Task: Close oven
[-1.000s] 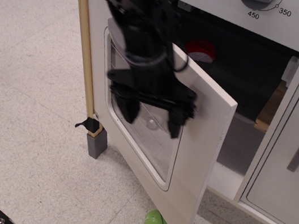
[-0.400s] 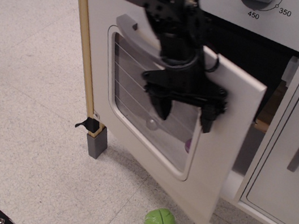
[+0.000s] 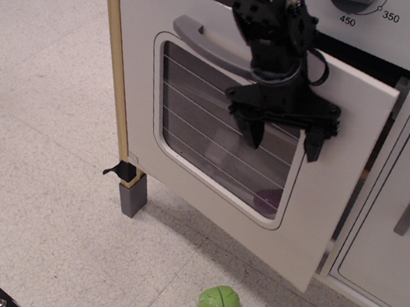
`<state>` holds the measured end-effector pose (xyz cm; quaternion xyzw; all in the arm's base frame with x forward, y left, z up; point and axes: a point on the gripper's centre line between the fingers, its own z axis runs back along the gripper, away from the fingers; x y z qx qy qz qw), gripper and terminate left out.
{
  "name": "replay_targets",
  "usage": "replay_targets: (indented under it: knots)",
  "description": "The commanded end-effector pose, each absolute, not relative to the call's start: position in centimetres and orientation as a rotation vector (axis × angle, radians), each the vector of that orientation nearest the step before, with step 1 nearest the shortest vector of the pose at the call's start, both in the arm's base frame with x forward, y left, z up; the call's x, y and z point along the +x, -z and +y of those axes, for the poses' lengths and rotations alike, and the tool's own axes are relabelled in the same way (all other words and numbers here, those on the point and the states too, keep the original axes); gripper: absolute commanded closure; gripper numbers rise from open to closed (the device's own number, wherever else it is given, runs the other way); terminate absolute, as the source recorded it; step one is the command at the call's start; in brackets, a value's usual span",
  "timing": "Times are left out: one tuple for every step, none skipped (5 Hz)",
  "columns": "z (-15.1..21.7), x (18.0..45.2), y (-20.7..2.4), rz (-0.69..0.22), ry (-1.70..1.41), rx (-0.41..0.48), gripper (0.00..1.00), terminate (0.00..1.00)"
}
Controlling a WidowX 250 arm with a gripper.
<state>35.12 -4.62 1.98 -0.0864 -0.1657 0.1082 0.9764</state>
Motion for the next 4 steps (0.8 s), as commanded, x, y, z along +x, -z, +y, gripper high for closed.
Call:
replay_targets:
  knots:
    - [-4.3,38.7,-3.5,-0.408,-0.245,-0.174,0.00,0.00]
    - [-4.4,39.4,-3.5,-0.396,-0.280,-0.199,0.00,0.00]
    - [-4.1,38.6,-4.1,-0.417,-0.262,-0.216,0.00,0.00]
    - [-4.0,37.5,-4.0,-0.432,-0.238,-0.216,0.00,0.00]
